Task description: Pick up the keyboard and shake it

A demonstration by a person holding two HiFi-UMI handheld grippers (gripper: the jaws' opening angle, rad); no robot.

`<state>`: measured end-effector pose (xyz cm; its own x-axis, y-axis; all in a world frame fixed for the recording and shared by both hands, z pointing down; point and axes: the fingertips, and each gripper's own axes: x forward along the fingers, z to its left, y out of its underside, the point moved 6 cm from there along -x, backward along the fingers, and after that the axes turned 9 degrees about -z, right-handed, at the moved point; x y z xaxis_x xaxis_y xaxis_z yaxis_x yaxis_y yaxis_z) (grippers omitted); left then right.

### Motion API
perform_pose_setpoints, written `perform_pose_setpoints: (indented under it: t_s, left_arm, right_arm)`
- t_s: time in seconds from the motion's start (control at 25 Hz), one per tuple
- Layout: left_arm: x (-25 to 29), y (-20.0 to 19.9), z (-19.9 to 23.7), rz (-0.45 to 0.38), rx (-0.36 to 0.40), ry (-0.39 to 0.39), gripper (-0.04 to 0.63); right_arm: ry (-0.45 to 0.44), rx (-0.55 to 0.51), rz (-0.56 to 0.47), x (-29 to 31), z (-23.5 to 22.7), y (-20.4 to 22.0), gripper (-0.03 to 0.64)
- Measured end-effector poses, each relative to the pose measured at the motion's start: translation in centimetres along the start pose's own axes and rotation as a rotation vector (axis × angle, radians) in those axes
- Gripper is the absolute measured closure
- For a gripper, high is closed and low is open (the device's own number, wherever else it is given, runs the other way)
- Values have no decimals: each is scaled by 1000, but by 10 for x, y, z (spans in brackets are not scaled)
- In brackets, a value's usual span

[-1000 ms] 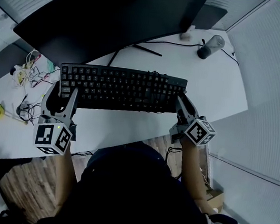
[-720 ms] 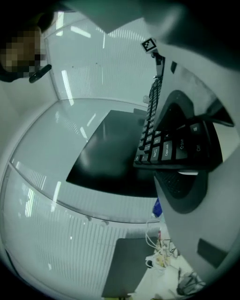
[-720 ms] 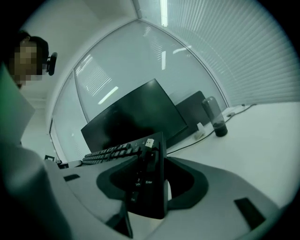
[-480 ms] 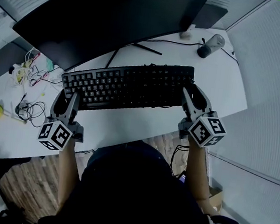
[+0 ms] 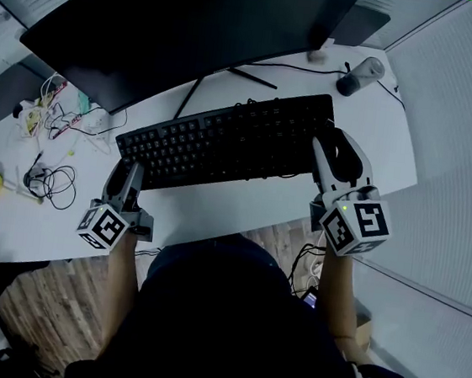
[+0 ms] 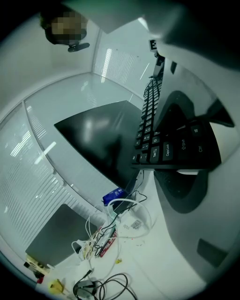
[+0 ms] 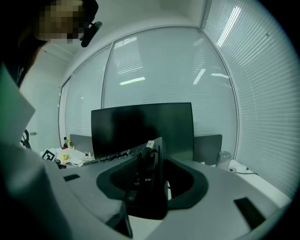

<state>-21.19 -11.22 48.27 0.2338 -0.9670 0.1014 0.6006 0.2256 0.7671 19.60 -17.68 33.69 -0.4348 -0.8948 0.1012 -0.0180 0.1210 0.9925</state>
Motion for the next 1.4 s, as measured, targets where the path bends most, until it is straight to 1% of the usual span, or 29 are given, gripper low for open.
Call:
perform_pose_setpoints:
  t_s: [0.16,0.32,0.44,0.64,0.88,1.04,1.24,1.4]
  left_arm:
    - [1,-5,3,34,57,-25,327]
    - [7,-2,9,88,106,-50,327]
    - [13,10,17,130,123,-65,327]
    - [20,34,33,205,137,-96,327]
    - [29,60,55,285,147,-136,327]
    - [31,71,64,326,155,-156,327]
    - [36,79,69,344,170,-162,327]
    - [36,82,71,366,210,-159,326]
  right_arm:
    - [14,103,42,2,-11,35,426]
    - [29,206,94,6,-21,75,426]
    - [40,264,142,8,-31,105,426]
    - [56,329,219,13,-41,150,426]
    - [65,394,309,23,-49,204,426]
    - [72,430,364,26,-52,232,426]
    - [64,445,393,32,-57,249,426]
    - [45,428,413,35,-56,254,426]
